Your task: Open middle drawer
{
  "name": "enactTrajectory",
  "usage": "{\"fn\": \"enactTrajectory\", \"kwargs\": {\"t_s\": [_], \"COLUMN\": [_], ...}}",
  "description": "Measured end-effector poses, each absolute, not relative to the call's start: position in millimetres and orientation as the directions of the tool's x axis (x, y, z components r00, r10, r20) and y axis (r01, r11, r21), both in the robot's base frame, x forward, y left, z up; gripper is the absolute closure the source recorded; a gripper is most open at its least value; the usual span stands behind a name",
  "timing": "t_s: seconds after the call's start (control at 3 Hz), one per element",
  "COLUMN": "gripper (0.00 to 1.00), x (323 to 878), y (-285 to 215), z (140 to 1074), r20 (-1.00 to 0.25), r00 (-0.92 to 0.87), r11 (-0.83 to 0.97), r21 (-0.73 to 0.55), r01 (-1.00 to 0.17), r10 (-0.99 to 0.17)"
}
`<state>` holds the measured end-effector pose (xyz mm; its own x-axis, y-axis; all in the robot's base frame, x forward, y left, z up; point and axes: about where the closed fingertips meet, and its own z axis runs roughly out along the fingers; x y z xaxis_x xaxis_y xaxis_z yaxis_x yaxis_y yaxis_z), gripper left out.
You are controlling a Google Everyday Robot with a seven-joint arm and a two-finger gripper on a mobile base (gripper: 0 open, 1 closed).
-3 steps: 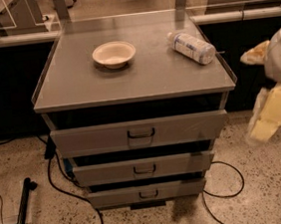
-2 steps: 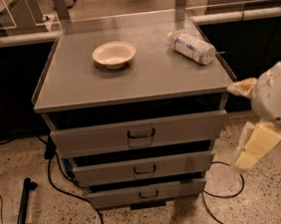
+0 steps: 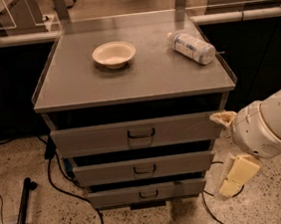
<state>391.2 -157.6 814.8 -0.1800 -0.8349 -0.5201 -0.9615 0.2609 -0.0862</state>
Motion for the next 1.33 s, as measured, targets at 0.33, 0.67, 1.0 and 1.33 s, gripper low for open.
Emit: {"fn": "enactTrajectory", "kwargs": {"t_s": [0.33,0.67,1.0,1.33], "gripper": [0.00,0.00,0.00,0.00], "x": [396,413,436,451], "y": [-149,-139,-136,-134], "z": [802,766,722,684], "r20": [-0.547,-0.581,-0.631,-0.668], "r00": [-0.169,-0.158,-0.165,-0.164], "r11": [0.243,0.229,0.254,0.283], "r21": [-0.064,-0.050,-0.052,-0.072], "r01": [-0.968,-0.972,-0.966,-0.957], "r10": [-0.820,-0.799,-0.758,-0.726]}}
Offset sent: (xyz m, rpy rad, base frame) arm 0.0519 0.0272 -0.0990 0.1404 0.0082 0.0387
